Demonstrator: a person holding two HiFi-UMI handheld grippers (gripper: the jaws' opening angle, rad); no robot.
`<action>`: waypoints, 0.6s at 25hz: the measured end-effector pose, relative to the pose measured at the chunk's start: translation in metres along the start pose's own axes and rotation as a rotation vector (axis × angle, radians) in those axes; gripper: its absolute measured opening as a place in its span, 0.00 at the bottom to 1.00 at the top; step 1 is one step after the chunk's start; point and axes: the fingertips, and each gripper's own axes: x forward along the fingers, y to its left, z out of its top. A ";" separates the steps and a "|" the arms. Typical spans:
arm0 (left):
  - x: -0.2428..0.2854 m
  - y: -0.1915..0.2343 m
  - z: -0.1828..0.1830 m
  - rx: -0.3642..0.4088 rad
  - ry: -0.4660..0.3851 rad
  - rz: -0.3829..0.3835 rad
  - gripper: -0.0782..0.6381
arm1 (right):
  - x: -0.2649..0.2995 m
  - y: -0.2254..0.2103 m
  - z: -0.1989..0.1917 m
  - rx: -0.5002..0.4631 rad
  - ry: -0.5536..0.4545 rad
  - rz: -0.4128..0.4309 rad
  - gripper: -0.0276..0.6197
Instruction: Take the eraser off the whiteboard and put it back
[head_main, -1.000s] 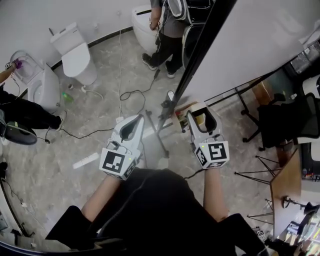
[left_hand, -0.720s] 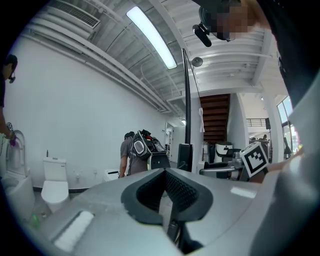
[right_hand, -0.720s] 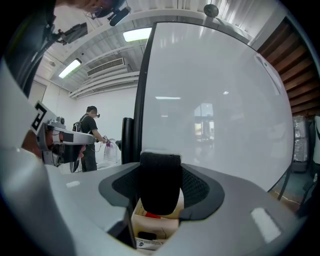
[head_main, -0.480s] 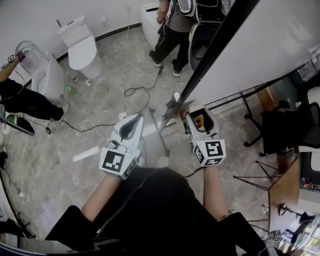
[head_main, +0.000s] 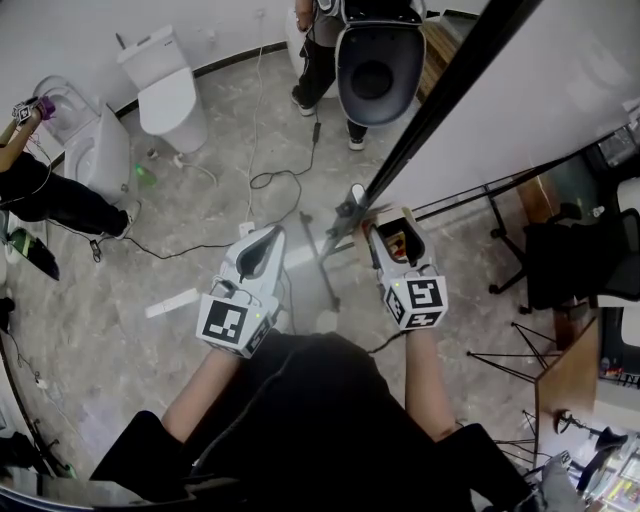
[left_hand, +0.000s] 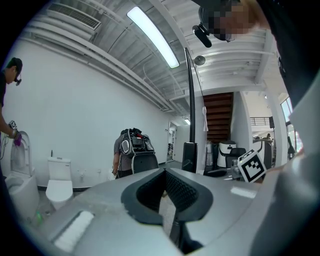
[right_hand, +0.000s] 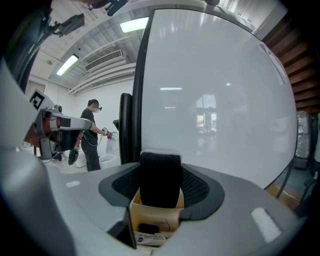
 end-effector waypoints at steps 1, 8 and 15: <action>0.000 0.000 0.001 -0.002 -0.006 -0.001 0.12 | 0.001 0.000 -0.002 0.001 0.006 0.001 0.42; -0.001 0.004 -0.001 0.005 -0.001 -0.001 0.12 | 0.006 0.003 -0.013 -0.006 0.049 0.007 0.42; -0.003 0.005 -0.003 0.006 0.013 0.007 0.12 | 0.010 0.005 -0.020 -0.012 0.076 0.008 0.42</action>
